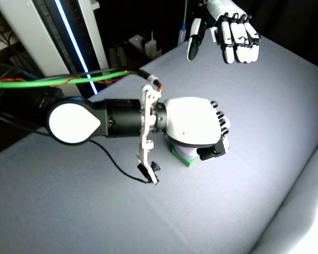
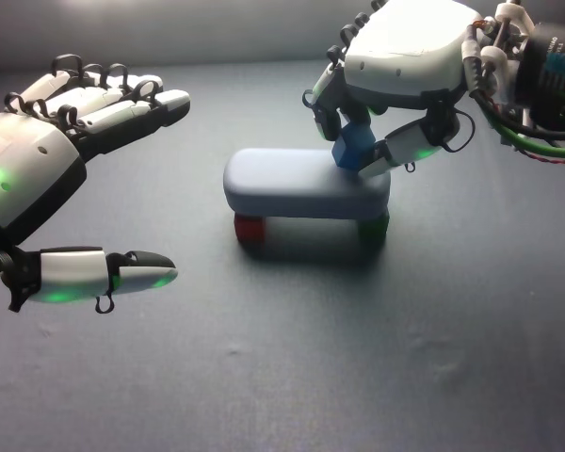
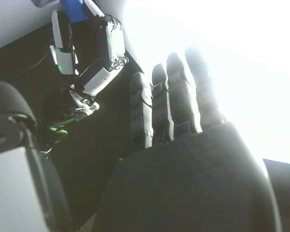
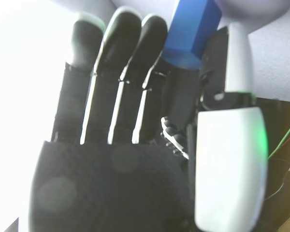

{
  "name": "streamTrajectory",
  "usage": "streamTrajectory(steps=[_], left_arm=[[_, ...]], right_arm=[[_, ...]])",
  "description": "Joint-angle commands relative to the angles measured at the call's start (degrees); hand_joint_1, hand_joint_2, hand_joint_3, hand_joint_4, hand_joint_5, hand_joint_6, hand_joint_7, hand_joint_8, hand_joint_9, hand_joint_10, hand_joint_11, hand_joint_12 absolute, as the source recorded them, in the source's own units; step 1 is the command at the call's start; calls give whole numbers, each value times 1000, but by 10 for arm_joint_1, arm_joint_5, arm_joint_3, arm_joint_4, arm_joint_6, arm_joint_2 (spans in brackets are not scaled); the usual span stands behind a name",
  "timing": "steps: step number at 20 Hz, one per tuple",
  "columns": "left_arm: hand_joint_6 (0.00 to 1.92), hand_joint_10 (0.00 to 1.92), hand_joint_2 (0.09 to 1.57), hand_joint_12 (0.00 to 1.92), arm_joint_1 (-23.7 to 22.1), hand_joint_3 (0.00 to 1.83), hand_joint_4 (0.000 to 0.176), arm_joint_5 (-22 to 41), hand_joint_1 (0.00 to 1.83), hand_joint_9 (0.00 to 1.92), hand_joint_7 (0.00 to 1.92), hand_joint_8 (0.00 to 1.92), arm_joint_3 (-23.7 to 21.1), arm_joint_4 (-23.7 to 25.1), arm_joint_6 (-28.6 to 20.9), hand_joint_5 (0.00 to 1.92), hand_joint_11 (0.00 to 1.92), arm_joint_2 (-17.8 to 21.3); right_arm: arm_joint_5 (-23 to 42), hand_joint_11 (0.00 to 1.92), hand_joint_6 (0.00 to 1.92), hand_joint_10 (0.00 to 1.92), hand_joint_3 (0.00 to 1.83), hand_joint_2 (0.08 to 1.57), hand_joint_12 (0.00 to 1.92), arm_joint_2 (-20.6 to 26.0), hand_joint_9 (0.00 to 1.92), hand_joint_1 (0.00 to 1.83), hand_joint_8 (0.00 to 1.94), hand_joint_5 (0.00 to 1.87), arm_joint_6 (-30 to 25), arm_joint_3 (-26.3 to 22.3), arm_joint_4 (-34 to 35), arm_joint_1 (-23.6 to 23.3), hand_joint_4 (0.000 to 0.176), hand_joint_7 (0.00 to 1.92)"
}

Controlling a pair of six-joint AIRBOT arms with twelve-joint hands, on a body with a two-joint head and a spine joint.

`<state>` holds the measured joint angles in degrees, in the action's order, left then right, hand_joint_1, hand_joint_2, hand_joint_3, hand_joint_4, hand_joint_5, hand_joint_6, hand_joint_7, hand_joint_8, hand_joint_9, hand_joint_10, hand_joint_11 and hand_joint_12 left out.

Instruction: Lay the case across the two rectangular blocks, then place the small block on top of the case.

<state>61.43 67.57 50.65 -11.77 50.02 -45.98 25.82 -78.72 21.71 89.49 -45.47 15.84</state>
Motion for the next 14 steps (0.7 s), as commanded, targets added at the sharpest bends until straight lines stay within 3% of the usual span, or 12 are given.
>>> streamTrajectory(steps=[1, 3, 7, 12, 14], left_arm=[[1, 3, 893, 665, -7, 0, 41, 69, 846, 242, 237, 1, 2, 3, -3, 313, 0, -2], [1, 3, 896, 667, -7, 0, 31, 69, 836, 244, 239, 1, 2, 3, -3, 316, 0, -2], [0, 2, 904, 600, -7, 2, 46, 68, 837, 220, 221, 1, 3, 3, -4, 300, 0, -2], [0, 1, 894, 609, -7, 0, 55, 68, 856, 233, 225, 0, 3, 4, -4, 309, 0, -3], [1, 2, 887, 646, -7, 0, 62, 68, 856, 240, 232, 2, 3, 4, -4, 314, 0, -3]], right_arm=[[43, 894, 796, 1198, 0, 1063, 1642, 1, 1045, 1263, 892, 1035, 2, 1, 18, -9, 0, 1146], [42, 897, 844, 1141, 0, 1061, 1572, 1, 1041, 1260, 834, 1023, 2, 1, 18, -9, 0, 1162], [41, 773, 872, 1021, 1, 1061, 1527, 0, 995, 1257, 797, 1012, 3, 1, 18, -9, 0, 1173], [39, 817, 918, 923, 0, 1070, 1485, -1, 1039, 1263, 774, 962, 5, 1, 18, -5, 0, 1188], [38, 925, 930, 918, 0, 1078, 1493, -1, 1132, 1275, 810, 926, 6, 1, 18, -4, 0, 1186]])
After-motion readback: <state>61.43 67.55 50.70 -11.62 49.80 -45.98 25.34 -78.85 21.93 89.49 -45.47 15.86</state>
